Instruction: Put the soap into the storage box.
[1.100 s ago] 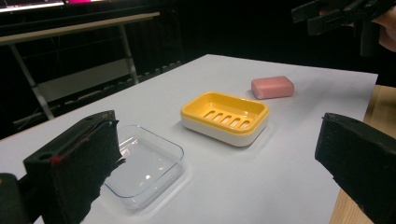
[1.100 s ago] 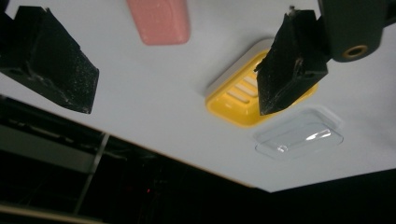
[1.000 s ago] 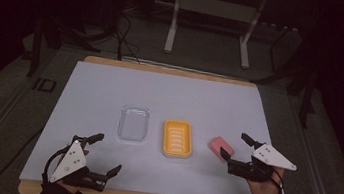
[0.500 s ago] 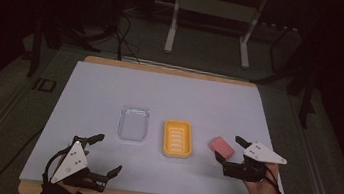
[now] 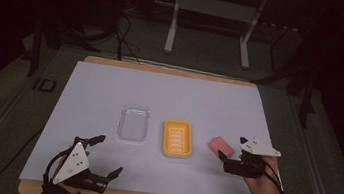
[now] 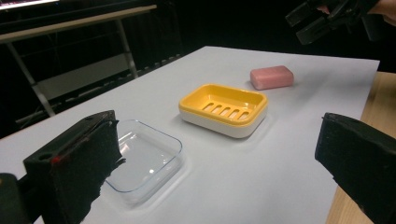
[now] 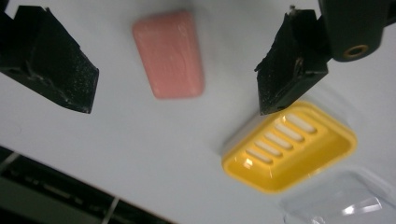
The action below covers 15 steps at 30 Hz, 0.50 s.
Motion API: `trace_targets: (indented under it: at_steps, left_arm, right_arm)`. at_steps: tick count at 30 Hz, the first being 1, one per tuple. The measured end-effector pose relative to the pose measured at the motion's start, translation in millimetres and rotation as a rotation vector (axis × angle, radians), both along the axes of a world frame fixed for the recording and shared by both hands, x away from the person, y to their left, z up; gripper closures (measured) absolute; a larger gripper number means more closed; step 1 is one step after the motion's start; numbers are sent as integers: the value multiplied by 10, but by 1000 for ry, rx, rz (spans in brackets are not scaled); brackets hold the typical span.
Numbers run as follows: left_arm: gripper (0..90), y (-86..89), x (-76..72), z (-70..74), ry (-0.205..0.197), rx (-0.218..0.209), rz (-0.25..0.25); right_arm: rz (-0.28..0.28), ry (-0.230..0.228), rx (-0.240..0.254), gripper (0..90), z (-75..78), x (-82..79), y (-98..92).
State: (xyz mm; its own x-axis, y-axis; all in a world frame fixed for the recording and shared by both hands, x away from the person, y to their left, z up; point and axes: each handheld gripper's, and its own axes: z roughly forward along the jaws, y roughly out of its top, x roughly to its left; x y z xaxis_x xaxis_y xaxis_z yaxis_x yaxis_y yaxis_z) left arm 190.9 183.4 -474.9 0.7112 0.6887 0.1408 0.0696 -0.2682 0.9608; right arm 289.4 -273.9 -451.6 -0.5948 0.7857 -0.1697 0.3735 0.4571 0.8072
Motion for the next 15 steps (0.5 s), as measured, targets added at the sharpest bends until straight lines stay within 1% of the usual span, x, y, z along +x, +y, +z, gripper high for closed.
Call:
trace_targets:
  at_steps: [1, 2, 3, 5, 7, 8, 9, 10, 11, 13, 14, 15]
  left_arm:
    - [7, -1, 0, 0, -1, 0, -1]
    - [6, -1, -1, 0, 0, -1, -1]
    - [6, 0, -1, 1, -2, -2, 1]
    - [6, 4, -1, 2, -1, -6, 2]
    - [6, 5, -2, 3, -2, -5, 3]
    - [7, 5, -2, 3, -2, -5, 3]
    - [6, 3, -2, 2, -1, -5, 3]
    - [6, 2, -2, 2, -2, -3, 3]
    - [6, 0, -3, 2, -2, -3, 2]
    - [7, 1, -3, 2, -2, -5, 2]
    - [7, 1, -2, 2, -2, -4, 3]
    - [7, 1, -2, 2, -3, -4, 4]
  right_arm:
    - [-4, 5, -22, 122, 8, 5, -10]
    - [-8, 14, -32, 122, 16, 7, -22]
    - [-12, 27, -28, 122, 26, 12, -36]
    - [-18, 59, -2, 122, 54, 14, -67]
    - [-21, 87, -16, 122, 78, 25, -85]
    - [-21, 87, -16, 122, 78, 25, -85]
    - [-26, 155, 11, 124, 104, 35, -101]
    - [-28, 178, 23, 124, 112, 37, -104]
    - [-24, 193, 26, 124, 118, 42, -108]
    - [-13, 226, 3, 124, 124, 50, -113]
    - [-5, 252, -16, 124, 120, 56, -112]
    - [-4, 280, -25, 124, 114, 61, -112]
